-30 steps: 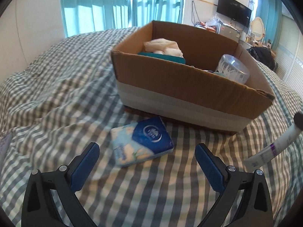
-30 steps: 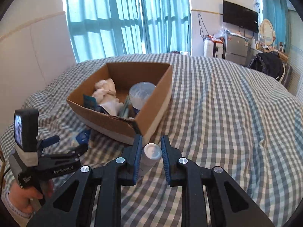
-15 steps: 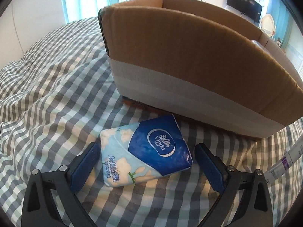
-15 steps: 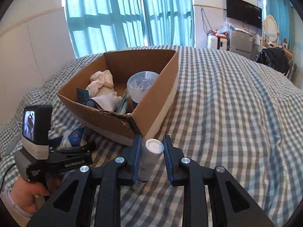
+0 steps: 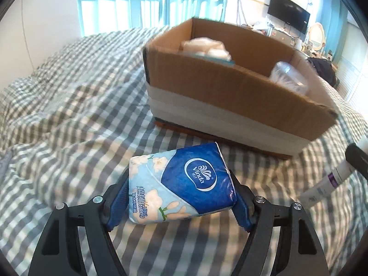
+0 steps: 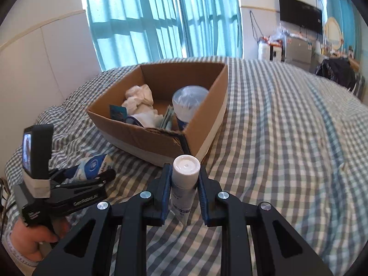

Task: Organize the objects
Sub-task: 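Grasp the blue-white tissue pack with the left gripper and lift it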

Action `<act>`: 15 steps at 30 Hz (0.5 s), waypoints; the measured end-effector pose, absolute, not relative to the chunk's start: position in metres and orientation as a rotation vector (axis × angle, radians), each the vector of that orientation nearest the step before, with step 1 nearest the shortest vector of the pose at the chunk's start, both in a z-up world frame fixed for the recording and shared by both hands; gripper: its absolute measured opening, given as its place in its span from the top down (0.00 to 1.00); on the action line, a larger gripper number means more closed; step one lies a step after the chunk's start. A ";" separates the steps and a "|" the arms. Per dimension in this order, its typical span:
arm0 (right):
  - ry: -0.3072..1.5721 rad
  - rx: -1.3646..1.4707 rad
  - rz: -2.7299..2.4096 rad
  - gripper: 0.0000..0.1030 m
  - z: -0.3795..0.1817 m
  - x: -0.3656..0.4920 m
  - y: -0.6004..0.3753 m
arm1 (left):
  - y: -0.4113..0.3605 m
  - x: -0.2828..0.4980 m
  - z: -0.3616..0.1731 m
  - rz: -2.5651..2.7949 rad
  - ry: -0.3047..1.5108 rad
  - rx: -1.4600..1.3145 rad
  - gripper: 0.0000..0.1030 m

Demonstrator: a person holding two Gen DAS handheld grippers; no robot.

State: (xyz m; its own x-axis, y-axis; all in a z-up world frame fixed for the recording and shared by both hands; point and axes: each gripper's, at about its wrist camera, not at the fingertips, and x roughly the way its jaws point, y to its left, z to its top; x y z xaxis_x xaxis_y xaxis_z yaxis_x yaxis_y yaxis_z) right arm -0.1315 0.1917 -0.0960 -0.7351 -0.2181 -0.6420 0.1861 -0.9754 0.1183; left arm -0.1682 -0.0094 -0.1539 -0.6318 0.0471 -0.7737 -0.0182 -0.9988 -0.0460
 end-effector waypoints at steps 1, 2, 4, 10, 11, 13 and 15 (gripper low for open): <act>-0.066 1.003 -2.744 0.79 -0.090 -0.126 0.191 | -0.009 -0.162 -0.147 2.812 -0.044 -1.314 0.24; -0.064 0.990 -2.747 0.79 -0.085 -0.121 0.190 | -0.008 -0.157 -0.141 2.818 -0.041 -1.300 0.24; -0.056 0.958 -2.757 0.79 -0.074 -0.111 0.190 | -0.006 -0.148 -0.128 2.825 -0.044 -1.272 0.24; -0.057 0.854 -2.785 0.79 -0.035 -0.083 0.195 | -0.004 -0.129 -0.089 2.860 -0.057 -1.156 0.24; -0.062 0.841 -2.787 0.79 -0.030 -0.080 0.196 | -0.005 -0.129 -0.083 2.864 -0.056 -1.137 0.24; -0.068 0.806 -2.788 0.79 -0.016 -0.073 0.198 | -0.004 -0.125 -0.068 2.875 -0.053 -1.088 0.24; -0.061 0.769 -2.797 0.79 -0.002 -0.067 0.198 | 0.001 -0.119 -0.056 2.885 -0.043 -1.049 0.24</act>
